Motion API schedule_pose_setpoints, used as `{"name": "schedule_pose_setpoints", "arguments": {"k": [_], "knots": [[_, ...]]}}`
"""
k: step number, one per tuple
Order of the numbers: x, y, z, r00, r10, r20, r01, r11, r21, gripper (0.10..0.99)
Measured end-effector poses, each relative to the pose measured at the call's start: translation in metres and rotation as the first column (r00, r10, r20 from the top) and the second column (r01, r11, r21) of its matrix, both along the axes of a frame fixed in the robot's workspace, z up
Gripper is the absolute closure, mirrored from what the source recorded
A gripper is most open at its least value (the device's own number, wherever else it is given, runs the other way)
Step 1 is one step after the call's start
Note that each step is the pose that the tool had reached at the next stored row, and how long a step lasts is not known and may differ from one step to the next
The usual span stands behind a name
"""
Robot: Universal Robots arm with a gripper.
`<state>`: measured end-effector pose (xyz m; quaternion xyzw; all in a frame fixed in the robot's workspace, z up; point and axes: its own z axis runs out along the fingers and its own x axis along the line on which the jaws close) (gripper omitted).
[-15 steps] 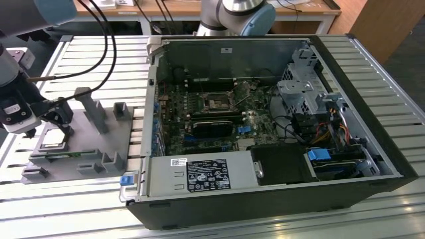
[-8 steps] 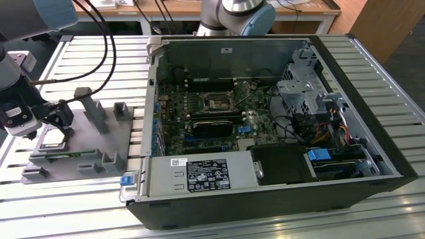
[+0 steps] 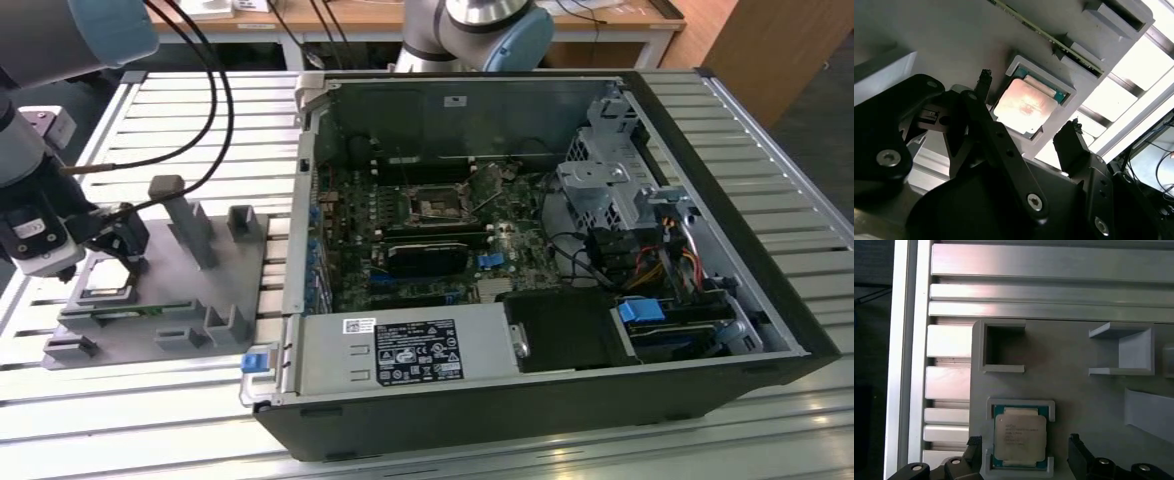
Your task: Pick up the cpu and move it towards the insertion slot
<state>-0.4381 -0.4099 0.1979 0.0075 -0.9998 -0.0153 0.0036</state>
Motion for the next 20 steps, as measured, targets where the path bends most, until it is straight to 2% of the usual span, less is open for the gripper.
{"name": "schedule_pose_setpoints", "arguments": {"k": [20], "knots": [[-0.0015,0.0033,-0.0137,0.9999,-0.014,-0.0004,0.014,0.9999,0.0,0.31]]}}
